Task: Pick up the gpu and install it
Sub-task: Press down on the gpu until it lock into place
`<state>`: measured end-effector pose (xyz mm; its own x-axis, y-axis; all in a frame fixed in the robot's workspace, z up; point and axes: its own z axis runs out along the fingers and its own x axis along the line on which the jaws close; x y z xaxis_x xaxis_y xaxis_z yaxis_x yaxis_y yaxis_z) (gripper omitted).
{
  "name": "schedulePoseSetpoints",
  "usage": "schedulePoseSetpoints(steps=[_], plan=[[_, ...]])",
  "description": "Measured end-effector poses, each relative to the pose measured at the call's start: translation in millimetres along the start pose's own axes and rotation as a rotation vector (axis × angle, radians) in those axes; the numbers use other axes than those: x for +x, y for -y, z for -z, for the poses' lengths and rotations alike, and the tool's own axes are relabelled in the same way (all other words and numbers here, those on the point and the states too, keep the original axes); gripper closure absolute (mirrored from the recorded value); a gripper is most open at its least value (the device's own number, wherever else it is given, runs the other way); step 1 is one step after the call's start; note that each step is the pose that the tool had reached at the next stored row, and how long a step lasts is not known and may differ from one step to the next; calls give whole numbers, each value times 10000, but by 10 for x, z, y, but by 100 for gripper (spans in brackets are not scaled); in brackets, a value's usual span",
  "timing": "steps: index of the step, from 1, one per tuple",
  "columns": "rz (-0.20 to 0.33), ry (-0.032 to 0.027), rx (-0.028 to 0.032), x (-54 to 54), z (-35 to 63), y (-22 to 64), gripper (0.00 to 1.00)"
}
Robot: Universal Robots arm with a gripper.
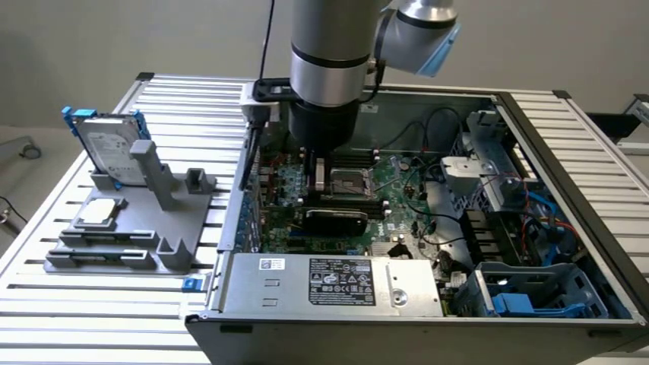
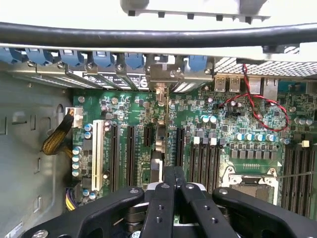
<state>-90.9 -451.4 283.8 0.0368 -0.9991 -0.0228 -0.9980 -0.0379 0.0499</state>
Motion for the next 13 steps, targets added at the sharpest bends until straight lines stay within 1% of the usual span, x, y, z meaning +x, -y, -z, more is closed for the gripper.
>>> schedulePoseSetpoints(steps=[3, 11, 13], plan=[[3, 2, -9, -2, 23, -45, 89], [42, -5, -25, -10, 39, -251, 89], [44, -6, -56, -12, 40, -294, 89]])
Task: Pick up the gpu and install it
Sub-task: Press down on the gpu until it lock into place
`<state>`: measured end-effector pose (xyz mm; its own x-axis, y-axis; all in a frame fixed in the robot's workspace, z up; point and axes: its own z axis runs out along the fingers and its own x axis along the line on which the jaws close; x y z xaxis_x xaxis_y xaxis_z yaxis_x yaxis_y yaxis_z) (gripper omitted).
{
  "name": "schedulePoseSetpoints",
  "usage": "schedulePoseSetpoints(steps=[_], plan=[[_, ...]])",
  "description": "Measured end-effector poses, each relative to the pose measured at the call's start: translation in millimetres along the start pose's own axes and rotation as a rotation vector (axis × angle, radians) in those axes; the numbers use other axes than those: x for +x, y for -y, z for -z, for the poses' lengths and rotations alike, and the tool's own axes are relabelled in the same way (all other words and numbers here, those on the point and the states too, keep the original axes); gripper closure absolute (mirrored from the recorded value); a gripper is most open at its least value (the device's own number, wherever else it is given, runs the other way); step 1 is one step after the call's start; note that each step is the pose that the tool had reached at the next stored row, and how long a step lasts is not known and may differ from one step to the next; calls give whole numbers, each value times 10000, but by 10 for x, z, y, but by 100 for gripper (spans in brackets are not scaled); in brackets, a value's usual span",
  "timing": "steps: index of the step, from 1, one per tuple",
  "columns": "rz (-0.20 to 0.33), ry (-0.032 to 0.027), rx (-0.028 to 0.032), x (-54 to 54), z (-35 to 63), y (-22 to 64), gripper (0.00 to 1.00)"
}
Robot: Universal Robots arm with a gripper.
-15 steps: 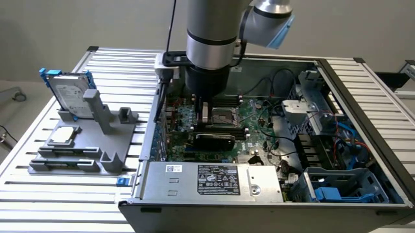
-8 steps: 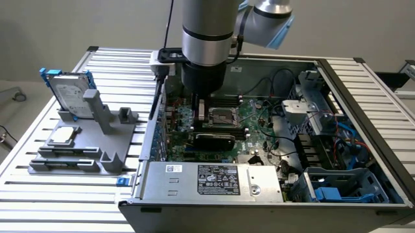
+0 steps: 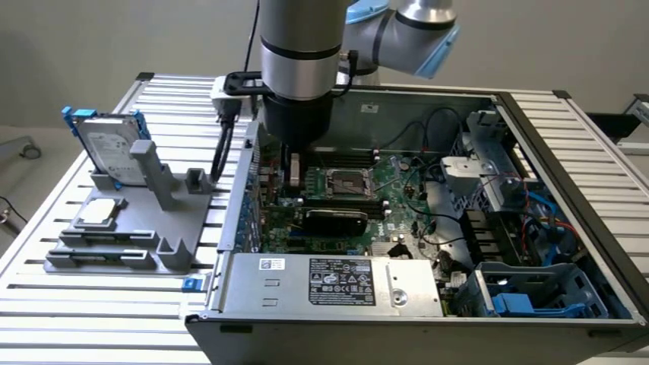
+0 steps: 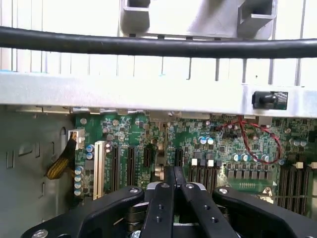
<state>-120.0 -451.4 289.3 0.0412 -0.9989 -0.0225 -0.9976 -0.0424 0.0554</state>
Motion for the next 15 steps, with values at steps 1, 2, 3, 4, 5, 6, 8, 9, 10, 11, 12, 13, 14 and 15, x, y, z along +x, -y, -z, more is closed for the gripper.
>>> schedulePoseSetpoints(steps=[1, 2, 3, 4, 5, 6, 8, 9, 10, 11, 12, 13, 14, 15], plan=[[1, 1, -26, -1, 0, -22, 89], [2, 0, -50, -2, -1, -43, 89], [4, 0, -72, -3, -2, -63, 89], [6, -4, -92, -3, -3, -81, 89], [8, -10, -105, -4, -3, -98, 89], [10, -18, -120, -5, -3, -115, 89], [17, -35, -152, -6, -4, -144, 89], [22, -55, -169, -6, -2, -150, 89], [25, -76, -184, -6, 2, -153, 89], [27, -100, -197, -6, 5, -156, 89], [29, -125, -211, -7, 10, -158, 89], [31, -144, -223, -6, 15, -159, 89], [31, -164, -236, -7, 21, -161, 89], [31, -178, -248, -7, 28, -161, 89]])
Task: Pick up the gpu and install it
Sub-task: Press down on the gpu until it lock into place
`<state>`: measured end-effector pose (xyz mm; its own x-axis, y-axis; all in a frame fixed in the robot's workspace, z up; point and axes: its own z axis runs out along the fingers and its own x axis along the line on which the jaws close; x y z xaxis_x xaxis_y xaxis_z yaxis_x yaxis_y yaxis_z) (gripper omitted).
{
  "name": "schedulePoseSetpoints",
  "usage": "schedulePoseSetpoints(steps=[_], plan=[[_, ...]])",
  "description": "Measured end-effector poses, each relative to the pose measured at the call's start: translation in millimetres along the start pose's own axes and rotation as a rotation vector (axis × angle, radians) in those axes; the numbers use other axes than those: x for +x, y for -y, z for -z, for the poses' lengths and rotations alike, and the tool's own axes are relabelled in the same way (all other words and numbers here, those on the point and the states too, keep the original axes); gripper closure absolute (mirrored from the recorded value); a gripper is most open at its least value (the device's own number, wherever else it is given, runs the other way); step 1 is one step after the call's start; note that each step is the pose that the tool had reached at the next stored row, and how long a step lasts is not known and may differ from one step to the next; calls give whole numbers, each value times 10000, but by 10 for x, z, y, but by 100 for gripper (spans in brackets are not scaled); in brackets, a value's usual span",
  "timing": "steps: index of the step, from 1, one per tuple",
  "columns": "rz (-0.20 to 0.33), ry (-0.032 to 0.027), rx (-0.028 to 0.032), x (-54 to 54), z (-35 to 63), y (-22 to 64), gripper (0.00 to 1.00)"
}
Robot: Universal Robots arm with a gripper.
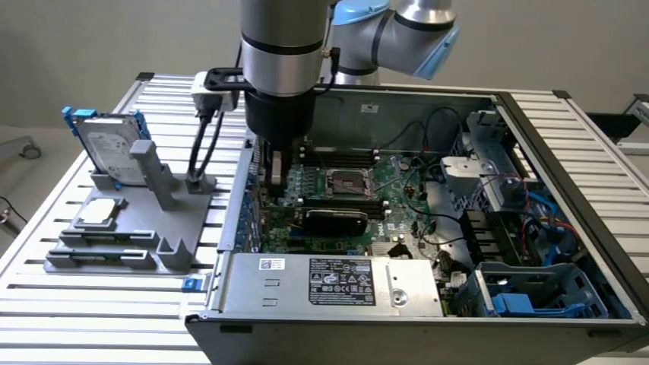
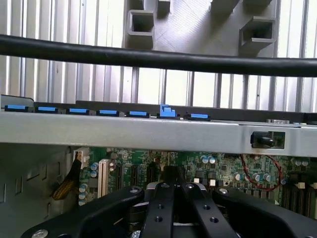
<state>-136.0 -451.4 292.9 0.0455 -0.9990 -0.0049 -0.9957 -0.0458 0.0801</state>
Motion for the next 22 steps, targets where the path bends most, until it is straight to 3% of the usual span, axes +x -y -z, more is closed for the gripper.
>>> schedulePoseSetpoints(steps=[8, 18, 22], plan=[[-10, -110, -154, 3, 35, -9, 89], [-10, -111, -250, 65, 43, -57, 89], [-10, -104, -384, 69, 43, -59, 89]])
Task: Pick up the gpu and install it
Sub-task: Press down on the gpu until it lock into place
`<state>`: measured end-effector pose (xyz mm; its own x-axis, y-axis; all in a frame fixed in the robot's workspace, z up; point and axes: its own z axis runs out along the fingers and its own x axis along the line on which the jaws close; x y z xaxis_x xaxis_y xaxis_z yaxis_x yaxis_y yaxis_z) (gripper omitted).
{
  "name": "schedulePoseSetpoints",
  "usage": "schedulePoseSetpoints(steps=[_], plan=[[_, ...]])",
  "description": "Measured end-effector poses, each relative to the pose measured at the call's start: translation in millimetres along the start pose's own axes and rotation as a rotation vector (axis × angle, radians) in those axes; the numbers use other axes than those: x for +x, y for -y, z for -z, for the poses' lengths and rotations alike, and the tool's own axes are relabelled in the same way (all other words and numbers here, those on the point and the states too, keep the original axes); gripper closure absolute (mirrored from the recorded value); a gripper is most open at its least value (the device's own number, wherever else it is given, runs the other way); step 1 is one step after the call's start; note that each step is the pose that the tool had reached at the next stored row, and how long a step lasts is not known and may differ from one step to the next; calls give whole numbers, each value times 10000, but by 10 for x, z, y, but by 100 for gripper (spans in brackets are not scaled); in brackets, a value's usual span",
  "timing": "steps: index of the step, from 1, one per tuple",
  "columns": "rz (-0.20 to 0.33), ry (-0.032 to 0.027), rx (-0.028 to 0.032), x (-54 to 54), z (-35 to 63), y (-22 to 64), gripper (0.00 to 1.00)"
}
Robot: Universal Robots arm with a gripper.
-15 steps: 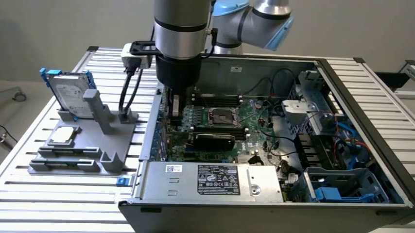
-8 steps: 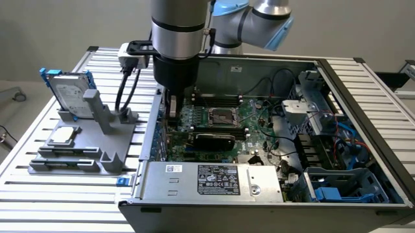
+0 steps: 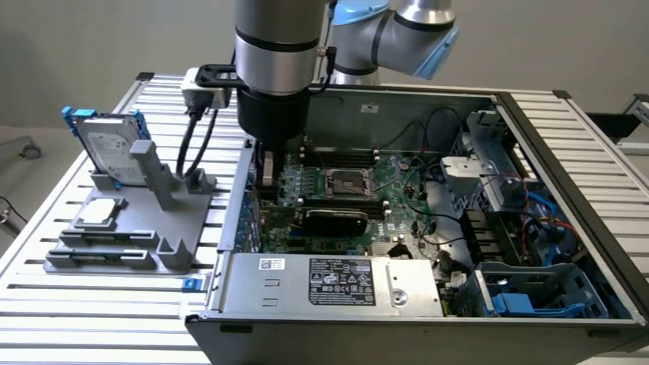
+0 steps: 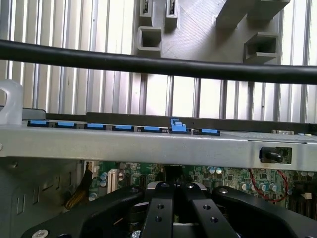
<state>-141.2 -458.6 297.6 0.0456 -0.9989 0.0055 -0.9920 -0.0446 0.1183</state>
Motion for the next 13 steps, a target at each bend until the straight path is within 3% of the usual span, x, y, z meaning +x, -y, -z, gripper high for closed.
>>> schedulePoseSetpoints(steps=[3, 13], plan=[[-2, 6, -97, 0, 2, -1, 89], [-1, 8, -146, 0, 28, -4, 89]])
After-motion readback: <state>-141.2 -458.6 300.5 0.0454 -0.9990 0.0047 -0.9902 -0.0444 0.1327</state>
